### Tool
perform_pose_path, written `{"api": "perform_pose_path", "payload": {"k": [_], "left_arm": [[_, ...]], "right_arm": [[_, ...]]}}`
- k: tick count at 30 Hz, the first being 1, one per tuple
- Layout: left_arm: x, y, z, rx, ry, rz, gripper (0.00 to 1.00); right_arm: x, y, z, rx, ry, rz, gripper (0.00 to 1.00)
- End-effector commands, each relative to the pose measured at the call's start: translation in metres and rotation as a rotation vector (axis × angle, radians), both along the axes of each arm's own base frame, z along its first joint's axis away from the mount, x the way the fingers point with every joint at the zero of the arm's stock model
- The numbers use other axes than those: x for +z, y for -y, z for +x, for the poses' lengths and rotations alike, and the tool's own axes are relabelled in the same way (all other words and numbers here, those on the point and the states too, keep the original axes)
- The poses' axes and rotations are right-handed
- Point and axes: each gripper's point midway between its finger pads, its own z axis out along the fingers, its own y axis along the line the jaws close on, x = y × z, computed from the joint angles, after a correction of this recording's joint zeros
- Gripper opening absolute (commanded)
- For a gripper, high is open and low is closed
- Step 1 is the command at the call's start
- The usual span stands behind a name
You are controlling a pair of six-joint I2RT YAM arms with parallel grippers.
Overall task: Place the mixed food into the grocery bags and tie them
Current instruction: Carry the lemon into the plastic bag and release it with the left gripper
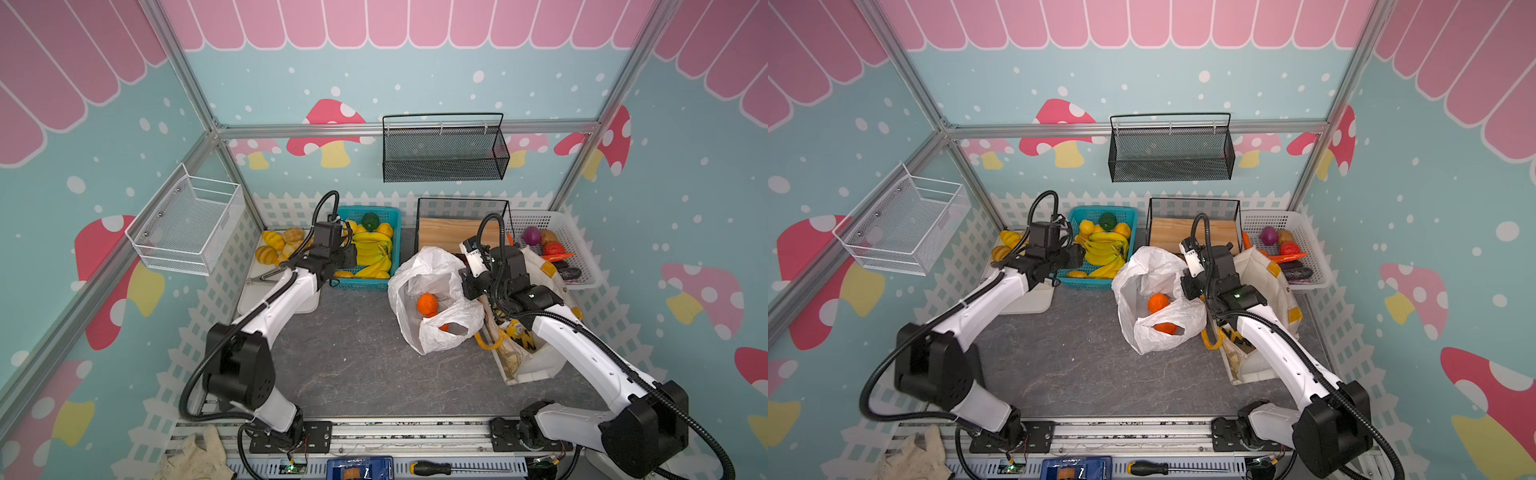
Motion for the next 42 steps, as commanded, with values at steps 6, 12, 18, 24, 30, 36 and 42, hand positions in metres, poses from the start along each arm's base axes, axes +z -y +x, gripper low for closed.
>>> {"api": "perform_pose_path", "payload": {"k": [6, 12, 18, 24, 30, 36, 42], "left_arm": [[0.01, 0.075, -0.151, -0.298, 0.097, -0.156, 0.52], [0.051, 0.133, -0.234, -0.709, 0.243, -0.255, 0.54], [0.051, 0.183, -0.204, -0.748, 0.215, -0.19, 0.54], [-0.012, 0.201, -0.159, -0.662, 0.097, 0.026, 0.56], [-0.08, 0.164, -0.124, -0.422, -0.042, 0.336, 0.61], [-0.108, 0.165, -0.121, -0.409, -0.118, 0.377, 0.72], [-0.1, 0.171, -0.124, -0.442, -0.112, 0.347, 0.81]], "right_arm": [[0.005, 0.002, 0.001, 0.001, 0.02, -0.003, 0.0], [0.005, -0.004, 0.0, 0.026, 0.017, 0.021, 0.0], [0.011, -0.001, -0.005, 0.022, 0.031, 0.028, 0.0], [0.012, 0.003, -0.008, 0.012, 0.034, 0.019, 0.0], [0.009, 0.001, -0.006, 0.015, 0.025, 0.015, 0.0], [0.003, 0.0, -0.003, 0.015, 0.015, 0.012, 0.0], [-0.001, 0.002, -0.003, 0.004, 0.012, 0.001, 0.0]]}}
